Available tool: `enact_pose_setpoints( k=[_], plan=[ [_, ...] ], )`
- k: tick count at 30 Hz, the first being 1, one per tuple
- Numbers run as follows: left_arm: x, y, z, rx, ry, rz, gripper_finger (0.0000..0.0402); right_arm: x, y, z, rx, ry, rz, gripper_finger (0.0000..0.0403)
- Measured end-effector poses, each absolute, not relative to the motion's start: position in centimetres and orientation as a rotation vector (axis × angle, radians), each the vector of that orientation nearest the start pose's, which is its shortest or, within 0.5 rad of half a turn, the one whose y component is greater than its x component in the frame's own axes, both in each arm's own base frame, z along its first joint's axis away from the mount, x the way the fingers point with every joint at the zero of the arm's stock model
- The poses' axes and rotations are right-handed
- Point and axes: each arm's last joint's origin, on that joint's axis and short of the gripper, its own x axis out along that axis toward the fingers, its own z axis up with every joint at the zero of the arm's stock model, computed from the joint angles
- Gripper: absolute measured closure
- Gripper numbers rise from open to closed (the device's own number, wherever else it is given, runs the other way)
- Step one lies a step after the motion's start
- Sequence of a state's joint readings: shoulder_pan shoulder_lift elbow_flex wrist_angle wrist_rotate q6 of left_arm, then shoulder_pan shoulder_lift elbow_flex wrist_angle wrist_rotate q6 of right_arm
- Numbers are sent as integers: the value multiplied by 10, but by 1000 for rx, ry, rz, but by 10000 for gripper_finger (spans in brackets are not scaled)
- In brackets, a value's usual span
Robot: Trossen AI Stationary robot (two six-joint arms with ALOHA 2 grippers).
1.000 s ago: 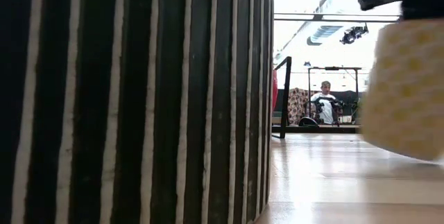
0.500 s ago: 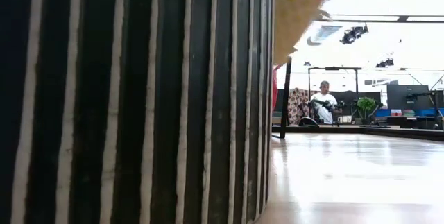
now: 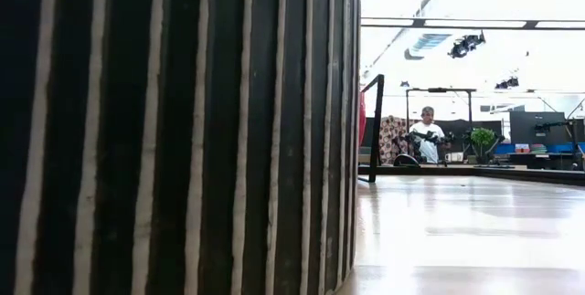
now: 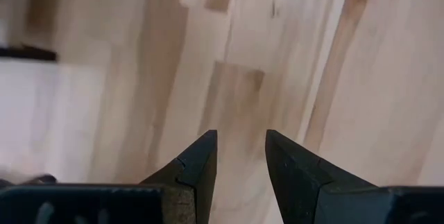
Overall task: Place coffee mugs
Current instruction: Put the yellow patterned mug on the shelf
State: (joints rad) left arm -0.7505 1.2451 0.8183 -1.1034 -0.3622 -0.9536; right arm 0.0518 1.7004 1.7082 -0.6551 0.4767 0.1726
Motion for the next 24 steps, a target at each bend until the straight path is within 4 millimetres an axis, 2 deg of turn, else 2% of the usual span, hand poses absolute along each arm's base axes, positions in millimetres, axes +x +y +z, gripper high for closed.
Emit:
enact_pose_setpoints(
  k=[7, 11, 13, 18, 24],
  plan=[
    [138, -123, 206, -62, 1284, 335, 289, 425, -21, 389, -73, 562, -382, 403],
    [138, -123, 206, -71, 1282, 343, 289, 447, -37, 392, -48, 636, -355, 403],
    [138, -123, 206, -70, 1283, 343, 289, 457, -44, 384, -32, 656, -350, 403],
    [139, -123, 206, -70, 1275, 343, 289, 458, -55, 357, 75, 710, -287, 403],
    [139, -122, 207, -52, 1248, 359, 289, 457, -50, 327, 81, 831, -258, 403]
  ],
)
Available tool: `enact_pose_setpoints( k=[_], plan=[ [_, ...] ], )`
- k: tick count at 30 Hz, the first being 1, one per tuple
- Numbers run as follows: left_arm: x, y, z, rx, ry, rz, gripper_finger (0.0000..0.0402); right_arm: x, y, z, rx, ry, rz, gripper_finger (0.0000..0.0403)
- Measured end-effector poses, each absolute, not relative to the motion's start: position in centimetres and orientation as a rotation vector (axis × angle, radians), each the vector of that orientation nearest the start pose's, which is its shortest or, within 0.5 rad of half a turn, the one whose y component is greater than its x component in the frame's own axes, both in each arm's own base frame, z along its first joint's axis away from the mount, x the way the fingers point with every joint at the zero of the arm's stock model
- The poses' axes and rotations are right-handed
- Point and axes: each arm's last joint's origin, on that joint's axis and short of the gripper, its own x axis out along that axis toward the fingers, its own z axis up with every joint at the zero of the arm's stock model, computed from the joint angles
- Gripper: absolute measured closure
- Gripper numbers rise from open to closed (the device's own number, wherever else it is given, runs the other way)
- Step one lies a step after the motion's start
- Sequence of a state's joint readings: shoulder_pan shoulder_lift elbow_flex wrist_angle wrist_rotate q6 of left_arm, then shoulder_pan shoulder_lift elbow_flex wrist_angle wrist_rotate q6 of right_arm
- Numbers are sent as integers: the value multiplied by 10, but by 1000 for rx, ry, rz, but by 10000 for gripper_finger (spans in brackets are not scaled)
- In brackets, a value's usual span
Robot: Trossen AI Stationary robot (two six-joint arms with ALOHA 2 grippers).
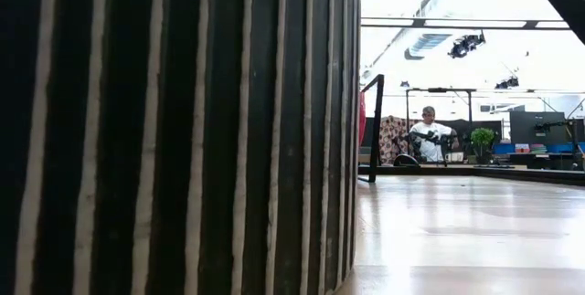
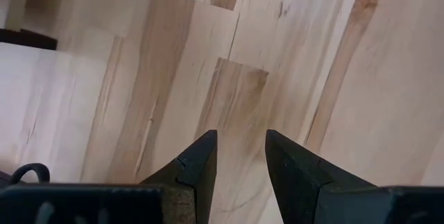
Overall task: Place coffee mugs
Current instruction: Put the yellow patterned mug on the shelf
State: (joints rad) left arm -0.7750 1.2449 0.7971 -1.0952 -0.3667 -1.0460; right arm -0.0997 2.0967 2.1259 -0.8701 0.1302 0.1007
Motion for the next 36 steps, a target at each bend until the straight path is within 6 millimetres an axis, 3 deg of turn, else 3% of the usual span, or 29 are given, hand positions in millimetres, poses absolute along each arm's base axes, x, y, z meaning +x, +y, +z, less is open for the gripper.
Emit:
enact_pose_setpoints(
  k=[11, 19, 25, 36],
  plan=[
    [140, -121, 207, -47, 1234, 368, 289, 460, -17, 257, 125, 936, -227, 403],
    [140, -122, 207, -49, 1233, 367, 289, 456, -5, 219, 161, 968, -229, 403],
    [141, -122, 207, -52, 1231, 365, 289, 451, -5, 206, 180, 1001, -243, 403],
    [142, -124, 207, -73, 1215, 352, 289, 449, -8, 205, 182, 1031, -254, 403]
  ],
)
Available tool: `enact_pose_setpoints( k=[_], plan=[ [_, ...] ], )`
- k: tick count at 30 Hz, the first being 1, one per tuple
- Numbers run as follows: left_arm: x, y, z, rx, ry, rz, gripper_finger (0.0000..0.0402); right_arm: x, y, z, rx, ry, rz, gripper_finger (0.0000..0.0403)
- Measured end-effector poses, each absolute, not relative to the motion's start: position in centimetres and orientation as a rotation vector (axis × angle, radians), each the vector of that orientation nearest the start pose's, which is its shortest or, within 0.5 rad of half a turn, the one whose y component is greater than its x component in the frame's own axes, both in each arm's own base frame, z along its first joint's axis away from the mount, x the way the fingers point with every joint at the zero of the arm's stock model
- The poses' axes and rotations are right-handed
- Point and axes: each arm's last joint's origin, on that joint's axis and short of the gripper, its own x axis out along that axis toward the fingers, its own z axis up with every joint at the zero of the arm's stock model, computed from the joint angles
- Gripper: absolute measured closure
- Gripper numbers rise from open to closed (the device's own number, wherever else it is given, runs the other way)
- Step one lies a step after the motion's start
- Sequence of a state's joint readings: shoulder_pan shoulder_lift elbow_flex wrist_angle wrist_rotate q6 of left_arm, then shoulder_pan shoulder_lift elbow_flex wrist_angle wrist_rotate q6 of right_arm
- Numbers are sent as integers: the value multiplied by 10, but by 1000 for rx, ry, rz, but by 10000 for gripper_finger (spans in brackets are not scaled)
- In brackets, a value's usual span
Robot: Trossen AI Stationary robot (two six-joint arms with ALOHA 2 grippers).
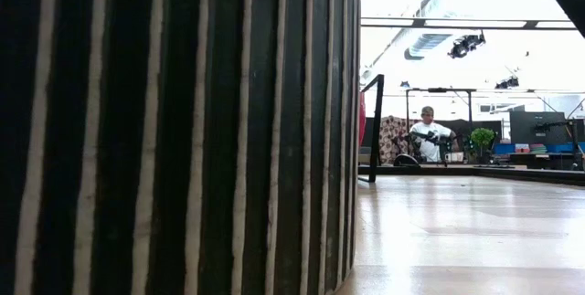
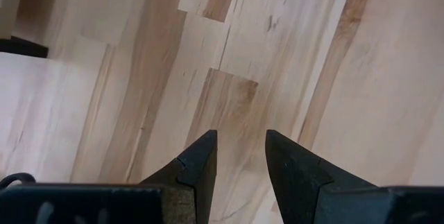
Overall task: Place coffee mugs
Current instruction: Put the yellow patterned mug on the shelf
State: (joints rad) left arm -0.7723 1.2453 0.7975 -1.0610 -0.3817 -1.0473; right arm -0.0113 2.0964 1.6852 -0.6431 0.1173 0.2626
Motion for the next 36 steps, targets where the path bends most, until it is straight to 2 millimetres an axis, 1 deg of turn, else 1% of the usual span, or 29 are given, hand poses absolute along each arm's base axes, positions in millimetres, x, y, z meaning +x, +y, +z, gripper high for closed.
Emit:
enact_pose_setpoints(
  k=[11, 15, 24, 31, 36],
  plan=[
    [143, -125, 207, -86, 1206, 345, 289, 446, -9, 203, 202, 1060, -286, 403],
    [143, -125, 207, -84, 1206, 344, 289, 445, -9, 198, 234, 1087, -309, 403],
    [143, -125, 207, -84, 1208, 342, 289, 447, -9, 197, 241, 1073, -306, 402],
    [143, -125, 207, -83, 1208, 342, 289, 449, -9, 198, 249, 1048, -300, 383],
    [143, -125, 207, -83, 1208, 342, 289, 453, -9, 200, 250, 1003, -291, 361]
  ],
)
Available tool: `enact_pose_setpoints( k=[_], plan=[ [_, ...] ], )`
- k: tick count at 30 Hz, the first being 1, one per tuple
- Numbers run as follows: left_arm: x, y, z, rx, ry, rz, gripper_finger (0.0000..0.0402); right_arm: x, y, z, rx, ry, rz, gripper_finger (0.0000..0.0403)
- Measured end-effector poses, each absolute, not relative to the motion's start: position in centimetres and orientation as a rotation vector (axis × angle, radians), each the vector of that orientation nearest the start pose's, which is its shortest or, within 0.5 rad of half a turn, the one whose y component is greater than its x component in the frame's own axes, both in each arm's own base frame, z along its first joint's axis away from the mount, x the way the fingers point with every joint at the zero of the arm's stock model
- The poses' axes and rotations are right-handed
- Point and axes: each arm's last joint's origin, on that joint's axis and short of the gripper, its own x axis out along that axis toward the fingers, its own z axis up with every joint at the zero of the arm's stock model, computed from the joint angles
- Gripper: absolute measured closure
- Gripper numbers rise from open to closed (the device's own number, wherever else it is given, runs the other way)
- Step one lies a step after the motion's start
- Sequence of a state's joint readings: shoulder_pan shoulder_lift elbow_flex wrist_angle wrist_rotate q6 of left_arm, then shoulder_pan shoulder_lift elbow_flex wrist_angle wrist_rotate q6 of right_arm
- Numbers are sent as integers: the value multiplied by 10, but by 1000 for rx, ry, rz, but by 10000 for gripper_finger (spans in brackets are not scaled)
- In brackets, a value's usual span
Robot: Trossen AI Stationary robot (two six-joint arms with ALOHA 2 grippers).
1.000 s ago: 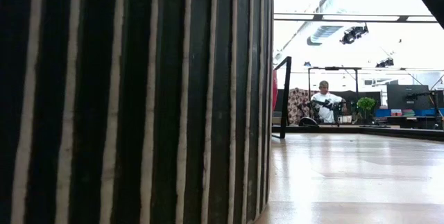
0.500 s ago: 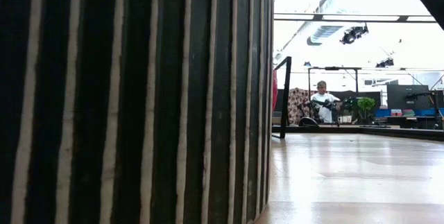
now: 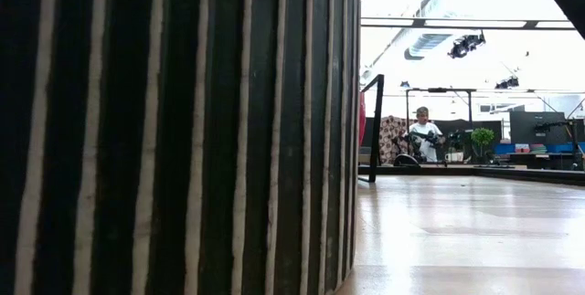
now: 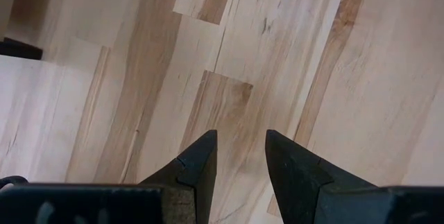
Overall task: Place coffee mugs
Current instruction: Put the yellow patterned mug on the shelf
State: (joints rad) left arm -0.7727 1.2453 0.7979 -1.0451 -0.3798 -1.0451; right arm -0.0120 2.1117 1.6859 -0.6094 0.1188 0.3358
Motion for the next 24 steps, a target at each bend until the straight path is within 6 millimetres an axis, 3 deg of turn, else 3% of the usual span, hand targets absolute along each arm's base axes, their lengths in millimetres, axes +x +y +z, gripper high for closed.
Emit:
enact_pose_setpoints(
  k=[15, 24],
  plan=[
    [143, -125, 207, -83, 1207, 342, 289, 455, -9, 203, 252, 981, -291, 291],
    [143, -125, 207, -83, 1206, 343, 289, 456, -11, 237, 193, 1012, -340, 288]
  ],
)
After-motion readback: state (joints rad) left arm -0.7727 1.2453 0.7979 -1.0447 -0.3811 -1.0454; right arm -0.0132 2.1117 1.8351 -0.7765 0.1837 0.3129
